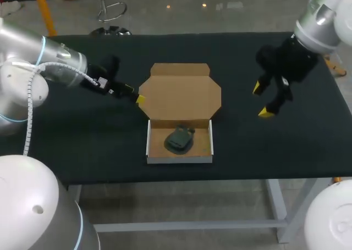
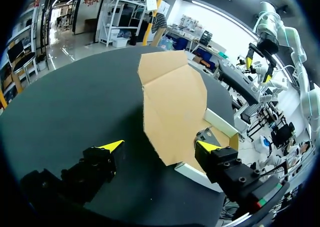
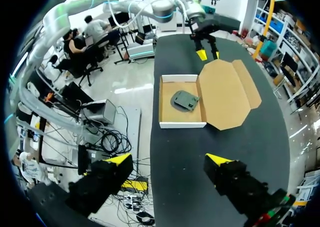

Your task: Assemble the packaging by folding the flat box into shape, placing the metal phone stand inside, and closing the box properly

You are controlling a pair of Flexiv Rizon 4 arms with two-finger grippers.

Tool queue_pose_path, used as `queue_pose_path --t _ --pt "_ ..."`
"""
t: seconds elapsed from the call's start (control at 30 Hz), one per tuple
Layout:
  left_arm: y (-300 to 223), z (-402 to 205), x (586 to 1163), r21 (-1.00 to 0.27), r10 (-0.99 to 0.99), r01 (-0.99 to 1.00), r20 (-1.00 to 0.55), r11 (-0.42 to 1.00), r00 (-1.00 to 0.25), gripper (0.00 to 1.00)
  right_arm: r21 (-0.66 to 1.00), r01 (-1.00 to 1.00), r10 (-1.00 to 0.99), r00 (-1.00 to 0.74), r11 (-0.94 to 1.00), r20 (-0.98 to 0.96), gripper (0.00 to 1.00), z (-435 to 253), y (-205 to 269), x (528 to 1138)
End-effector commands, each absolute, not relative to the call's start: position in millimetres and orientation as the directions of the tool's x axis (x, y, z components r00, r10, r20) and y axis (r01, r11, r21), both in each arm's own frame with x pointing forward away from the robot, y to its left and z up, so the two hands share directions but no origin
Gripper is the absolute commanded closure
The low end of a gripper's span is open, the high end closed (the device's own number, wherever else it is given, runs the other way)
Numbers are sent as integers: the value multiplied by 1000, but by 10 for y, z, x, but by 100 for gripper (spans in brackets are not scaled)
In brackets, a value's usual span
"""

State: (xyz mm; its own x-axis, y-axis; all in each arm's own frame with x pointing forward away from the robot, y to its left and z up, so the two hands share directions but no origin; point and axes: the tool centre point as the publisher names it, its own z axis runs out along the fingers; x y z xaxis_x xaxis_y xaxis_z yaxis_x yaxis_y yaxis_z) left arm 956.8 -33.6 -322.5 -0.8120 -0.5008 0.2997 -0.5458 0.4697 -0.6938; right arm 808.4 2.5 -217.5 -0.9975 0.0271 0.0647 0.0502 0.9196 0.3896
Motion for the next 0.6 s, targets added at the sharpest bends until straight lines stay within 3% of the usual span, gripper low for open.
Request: queue_pose_path --t 0.03,0.23,0.6 --pt "-383 -3284 9675 -705 -444 -540 344 459 -827 5 382 56 27 -996 922 81 0 -2190 43 8164" --pt "-460 -3328 9714 -722 -394 -536 382 437 -836 14 362 63 38 -996 930 77 0 -2171 66 8255" --pt "-639 -3351 9704 -753 -304 -518 423 406 -853 20 349 65 43 -997 935 71 0 -2168 115 8372"
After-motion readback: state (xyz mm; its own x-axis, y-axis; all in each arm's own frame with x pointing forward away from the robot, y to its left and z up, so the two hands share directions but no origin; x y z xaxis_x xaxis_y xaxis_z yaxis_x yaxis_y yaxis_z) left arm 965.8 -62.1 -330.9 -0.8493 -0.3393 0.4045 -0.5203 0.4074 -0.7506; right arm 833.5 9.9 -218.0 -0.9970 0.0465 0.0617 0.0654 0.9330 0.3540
